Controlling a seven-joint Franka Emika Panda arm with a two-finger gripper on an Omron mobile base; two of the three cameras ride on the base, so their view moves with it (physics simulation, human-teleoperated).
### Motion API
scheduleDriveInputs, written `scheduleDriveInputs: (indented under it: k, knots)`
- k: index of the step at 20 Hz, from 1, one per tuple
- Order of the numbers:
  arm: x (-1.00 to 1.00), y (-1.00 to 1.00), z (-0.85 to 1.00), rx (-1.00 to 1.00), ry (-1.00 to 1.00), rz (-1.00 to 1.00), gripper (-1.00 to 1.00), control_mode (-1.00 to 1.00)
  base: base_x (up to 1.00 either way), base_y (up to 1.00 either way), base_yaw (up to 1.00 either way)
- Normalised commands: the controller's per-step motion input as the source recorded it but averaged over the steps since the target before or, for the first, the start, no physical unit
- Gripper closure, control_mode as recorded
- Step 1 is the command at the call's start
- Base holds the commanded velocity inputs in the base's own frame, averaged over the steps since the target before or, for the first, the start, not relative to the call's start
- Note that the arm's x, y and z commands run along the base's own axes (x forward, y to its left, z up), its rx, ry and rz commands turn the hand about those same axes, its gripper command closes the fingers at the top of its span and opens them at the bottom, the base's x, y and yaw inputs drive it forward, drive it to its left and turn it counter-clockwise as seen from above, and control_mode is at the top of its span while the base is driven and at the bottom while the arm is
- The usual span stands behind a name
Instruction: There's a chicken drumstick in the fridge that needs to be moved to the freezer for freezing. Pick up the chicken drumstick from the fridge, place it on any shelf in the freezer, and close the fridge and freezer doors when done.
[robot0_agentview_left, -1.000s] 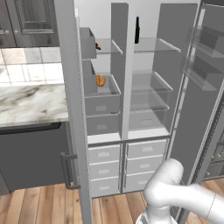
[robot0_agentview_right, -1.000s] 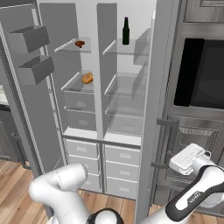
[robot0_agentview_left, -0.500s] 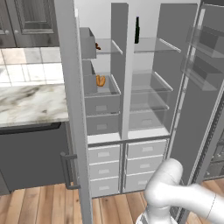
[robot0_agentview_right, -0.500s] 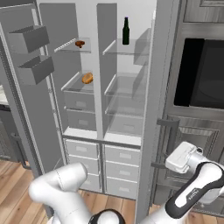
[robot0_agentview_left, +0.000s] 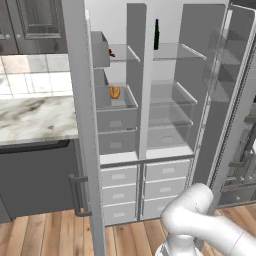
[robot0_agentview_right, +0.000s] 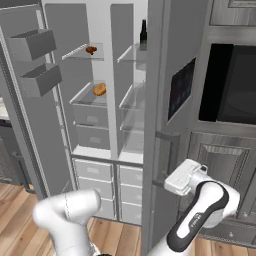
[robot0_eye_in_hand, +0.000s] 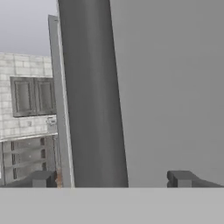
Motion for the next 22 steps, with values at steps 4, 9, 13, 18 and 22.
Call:
scheduleDriveInputs:
  k: [4, 9, 13, 18, 22]
  knots:
    - [-0.02, 1.00, -0.01, 0.00, 0.00, -0.14, -1.00, -1.00, 0.00, 0.00, 0.00]
    - [0.00, 0.93, 0.00, 0.00, 0.00, -0.11, -1.00, -1.00, 0.00, 0.00, 0.00]
    - [0.00, 0.66, 0.04, 0.00, 0.01, -0.07, -1.00, -1.00, 0.00, 0.00, 0.00]
    - [0.08, 0.57, 0.16, -0.03, 0.03, -0.09, -1.00, -1.00, 0.00, 0.00, 0.00]
    - [0.23, 0.72, 0.19, -0.03, 0.10, -0.13, -1.00, -1.00, 0.00, 0.00, 0.00]
